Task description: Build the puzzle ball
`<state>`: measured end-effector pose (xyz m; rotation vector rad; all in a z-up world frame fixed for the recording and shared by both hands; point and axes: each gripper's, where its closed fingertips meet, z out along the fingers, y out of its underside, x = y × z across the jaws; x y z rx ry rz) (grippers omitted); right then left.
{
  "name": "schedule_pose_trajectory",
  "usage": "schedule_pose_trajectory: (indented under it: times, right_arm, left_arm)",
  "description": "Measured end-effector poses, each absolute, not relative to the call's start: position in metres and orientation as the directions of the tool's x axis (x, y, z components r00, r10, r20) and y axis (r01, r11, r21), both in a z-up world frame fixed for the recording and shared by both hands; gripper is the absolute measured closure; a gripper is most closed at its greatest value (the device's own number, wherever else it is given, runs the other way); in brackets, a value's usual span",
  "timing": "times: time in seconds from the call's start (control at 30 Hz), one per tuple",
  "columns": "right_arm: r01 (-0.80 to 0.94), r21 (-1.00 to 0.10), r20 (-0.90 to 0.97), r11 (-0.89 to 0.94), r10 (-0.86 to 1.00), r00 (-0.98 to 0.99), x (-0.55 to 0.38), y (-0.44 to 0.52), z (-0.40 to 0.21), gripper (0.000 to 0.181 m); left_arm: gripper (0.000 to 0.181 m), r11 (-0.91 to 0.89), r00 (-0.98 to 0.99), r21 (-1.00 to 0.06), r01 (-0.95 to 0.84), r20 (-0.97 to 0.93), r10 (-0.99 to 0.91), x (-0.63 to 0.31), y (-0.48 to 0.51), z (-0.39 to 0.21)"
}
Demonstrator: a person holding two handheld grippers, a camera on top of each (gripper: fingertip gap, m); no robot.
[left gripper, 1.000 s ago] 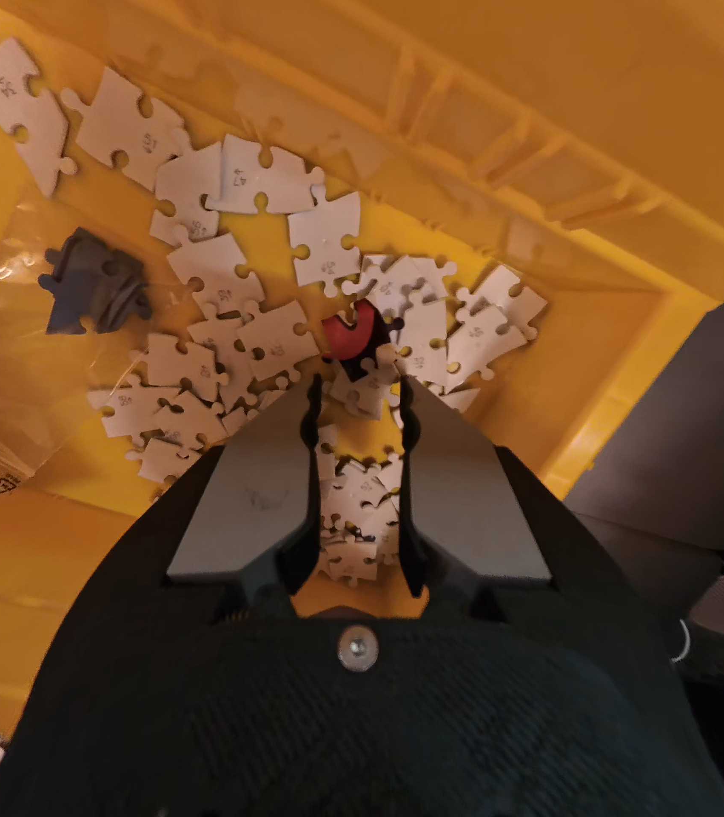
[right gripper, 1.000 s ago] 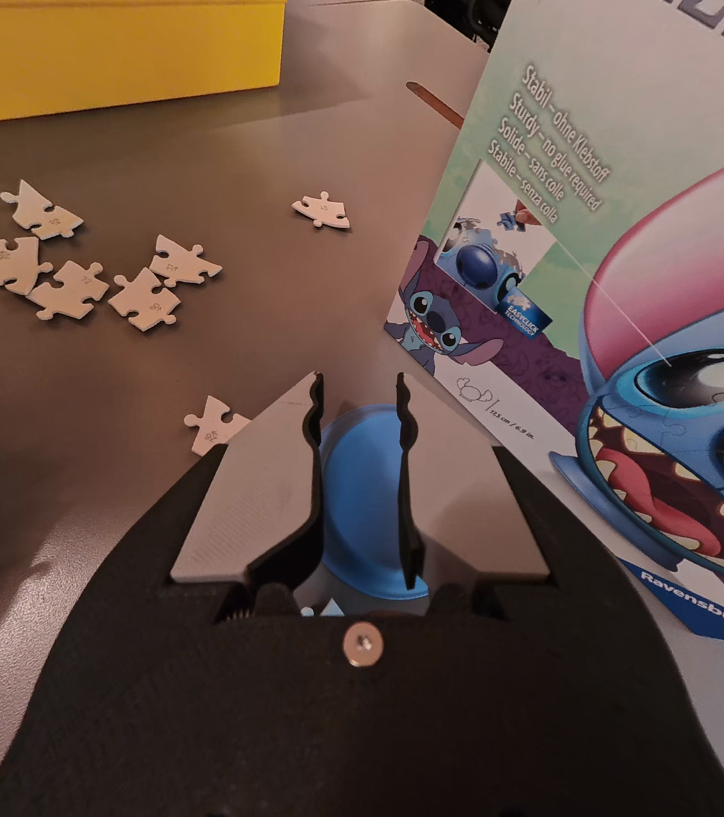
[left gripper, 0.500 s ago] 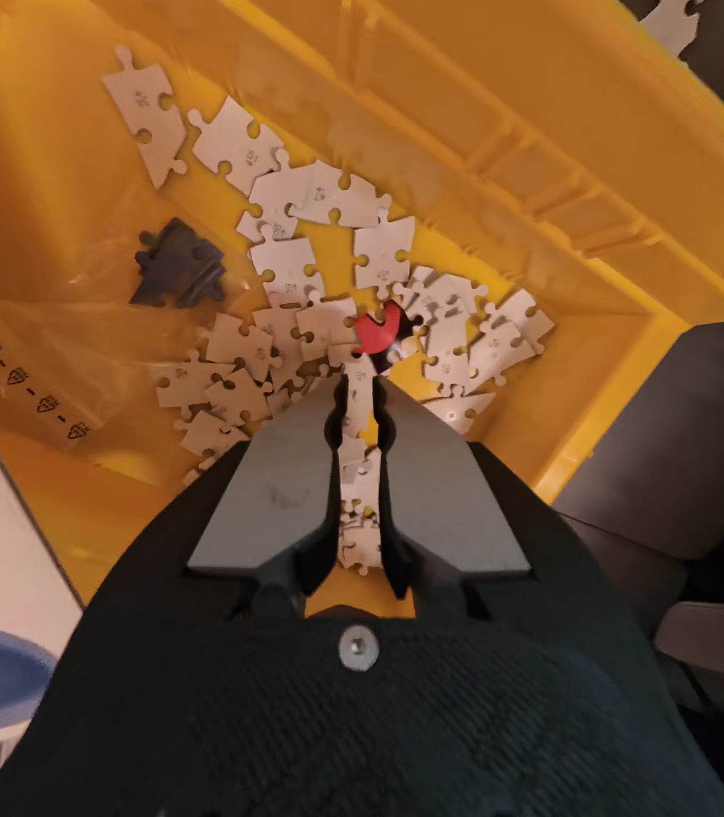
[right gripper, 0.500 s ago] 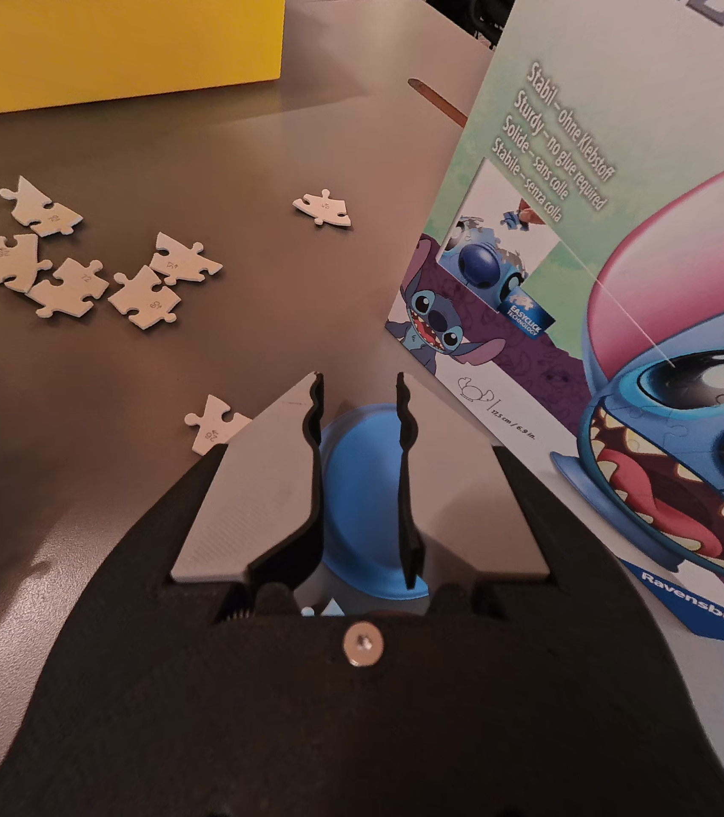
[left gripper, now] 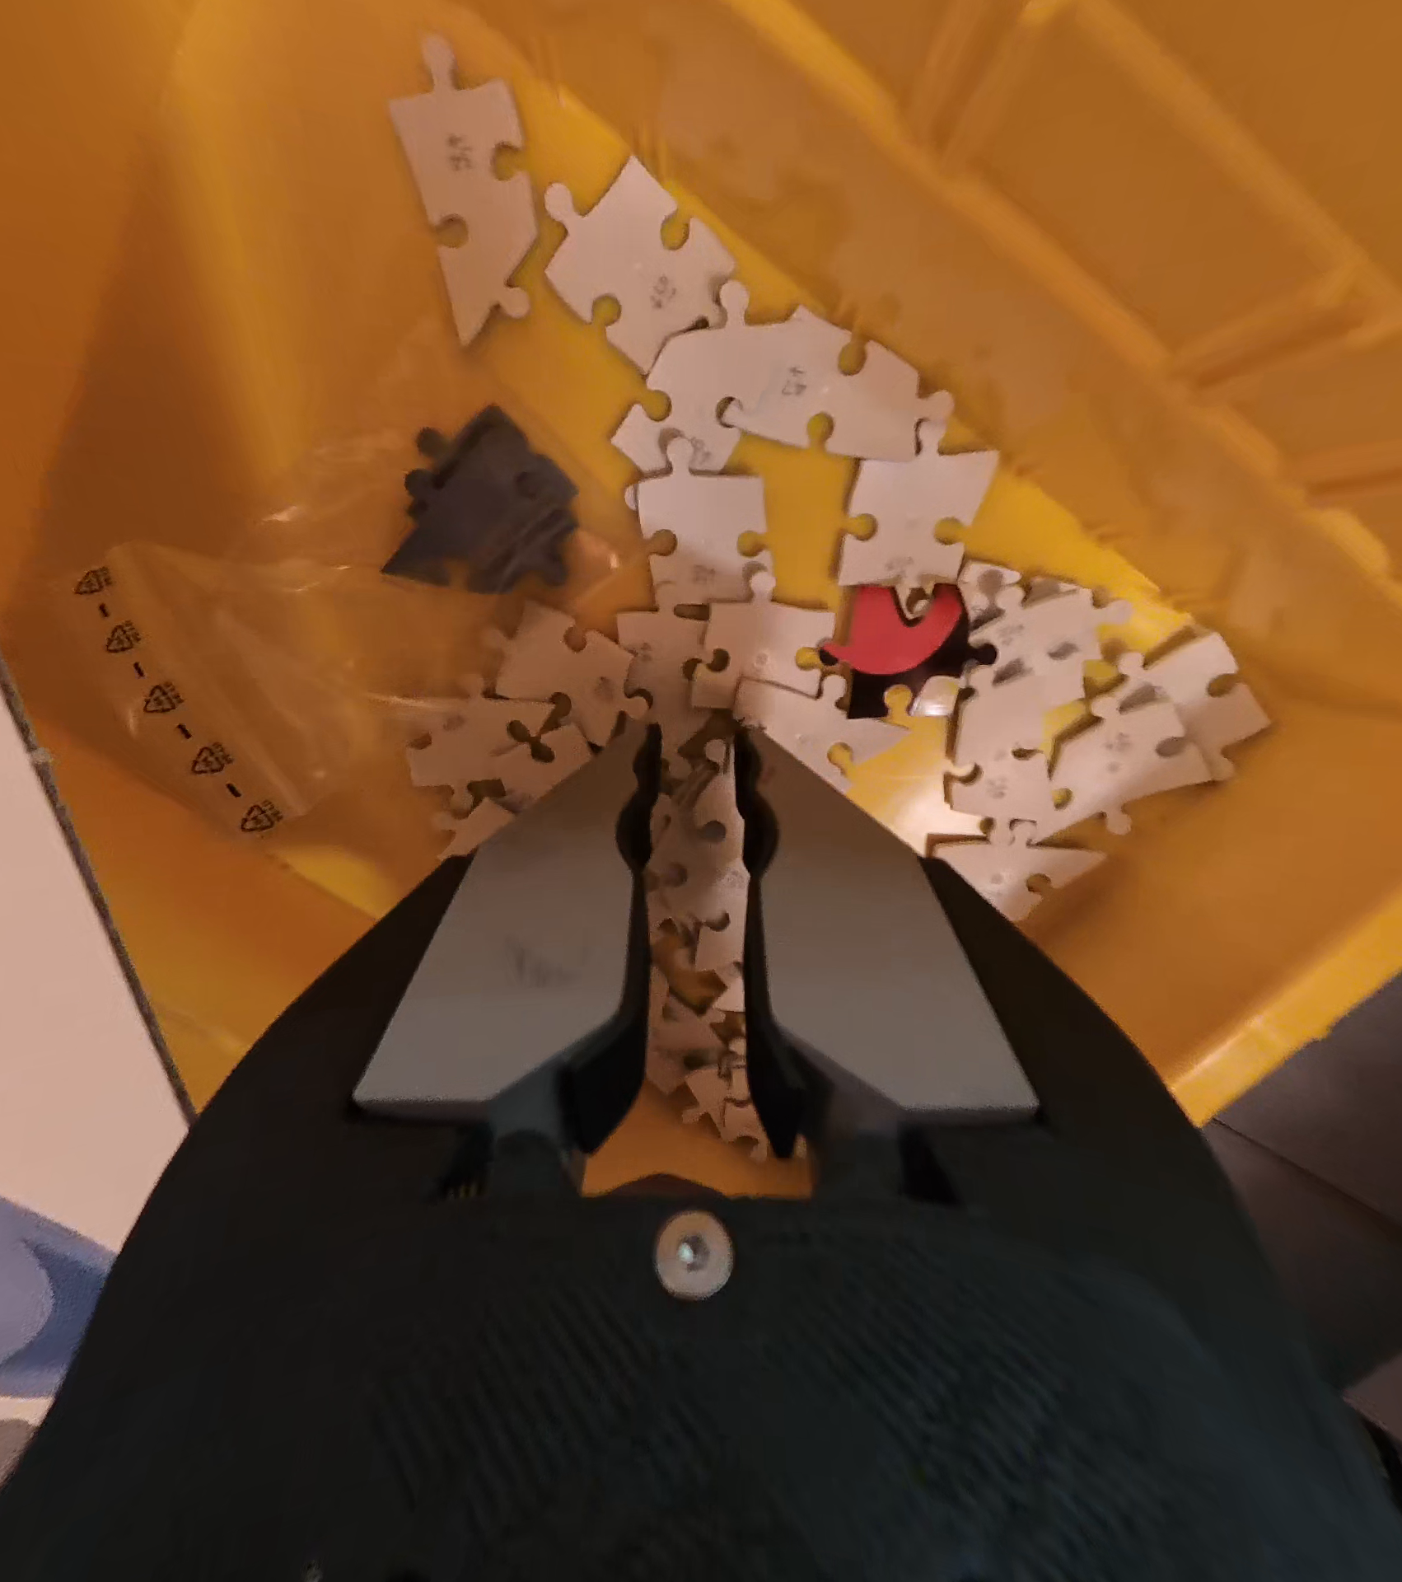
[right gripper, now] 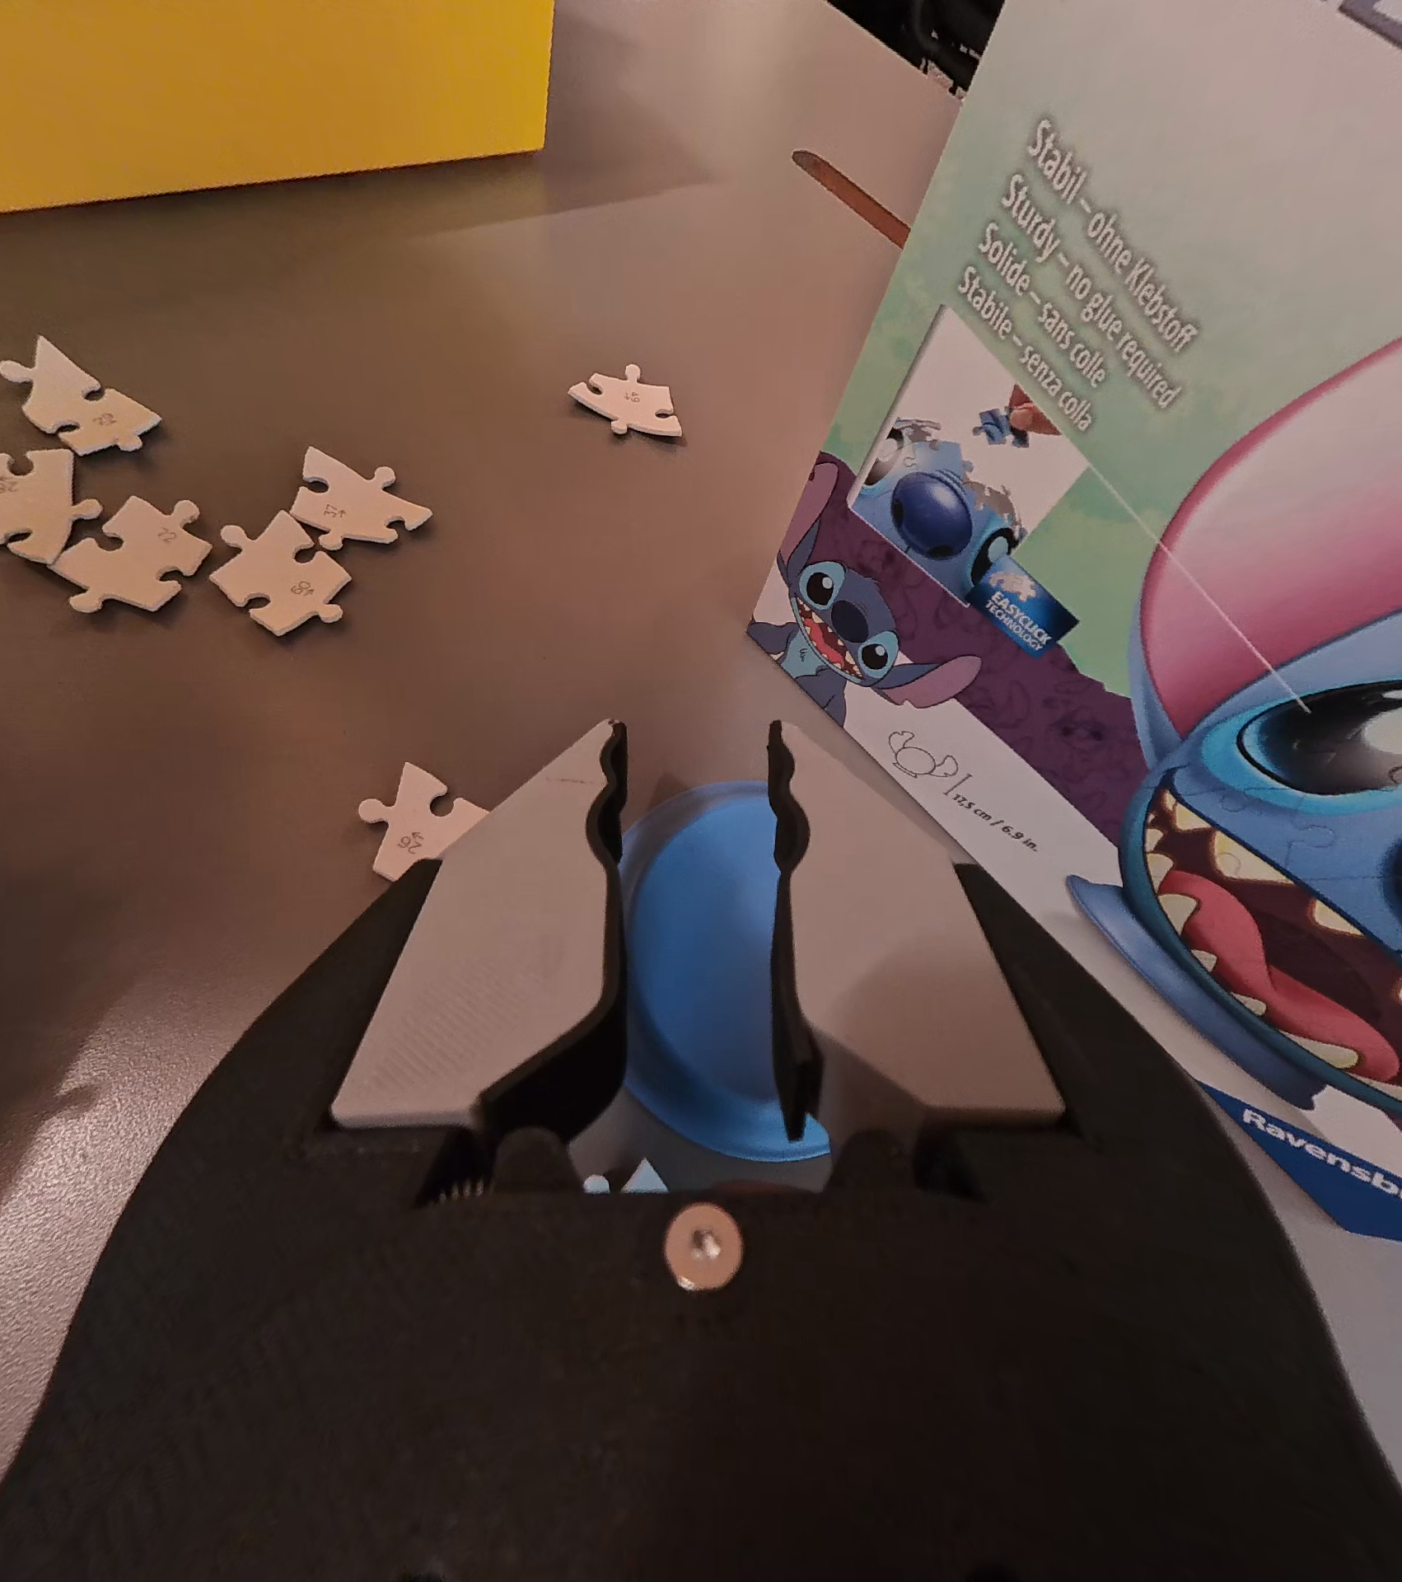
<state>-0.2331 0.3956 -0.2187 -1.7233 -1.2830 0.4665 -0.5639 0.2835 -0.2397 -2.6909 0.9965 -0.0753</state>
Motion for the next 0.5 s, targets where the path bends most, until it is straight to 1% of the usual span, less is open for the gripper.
schedule_pose_trajectory:
  times: [0.07, 0.13, 0.23, 0.3, 0.33, 0.37, 0.43, 0.47, 0.5]
  right_arm:
    - [0.555, -0.83, 0.207, -0.048, 0.898, 0.388, -0.233, 0.396, -0.219, 0.152]
    - [0.555, -0.831, 0.208, -0.047, 0.898, 0.388, -0.233, 0.396, -0.219, 0.152]
    - [0.556, -0.83, 0.208, -0.047, 0.898, 0.388, -0.233, 0.396, -0.219, 0.152]
    - [0.556, -0.83, 0.208, -0.047, 0.898, 0.388, -0.233, 0.396, -0.219, 0.152]
    - [0.555, -0.831, 0.209, -0.047, 0.898, 0.388, -0.233, 0.396, -0.219, 0.152]
    - [0.555, -0.831, 0.209, -0.047, 0.898, 0.388, -0.233, 0.396, -0.219, 0.152]
    - [0.556, -0.83, 0.209, -0.047, 0.898, 0.388, -0.233, 0.396, -0.219, 0.152]
    - [0.557, -0.829, 0.208, -0.048, 0.898, 0.388, -0.233, 0.396, -0.219, 0.152]
    - [0.557, -0.829, 0.208, -0.049, 0.898, 0.388, -0.233, 0.396, -0.219, 0.152]
  left_arm:
    - [0.166, -0.724, 0.767, -0.295, -0.624, -0.052, -0.64, -0.562, 0.288, -0.236]
    - [0.165, -0.721, 0.768, -0.329, -0.61, -0.019, -0.641, -0.556, 0.288, -0.231]
    - [0.149, -0.709, 0.719, -0.348, -0.613, 0.126, -0.683, -0.536, 0.272, -0.228]
    - [0.146, -0.691, 0.686, -0.333, -0.641, 0.155, -0.711, -0.528, 0.265, -0.233]
    - [0.142, -0.681, 0.681, -0.31, -0.664, 0.129, -0.721, -0.529, 0.264, -0.237]
    - [0.144, -0.667, 0.677, -0.299, -0.682, 0.086, -0.731, -0.53, 0.266, -0.24]
    - [0.146, -0.643, 0.669, -0.31, -0.7, 0.032, -0.743, -0.527, 0.27, -0.241]
    - [0.155, -0.647, 0.683, -0.312, -0.696, -0.008, -0.73, -0.529, 0.276, -0.242]
    - [0.158, -0.663, 0.713, -0.306, -0.684, -0.085, -0.696, -0.538, 0.286, -0.242]
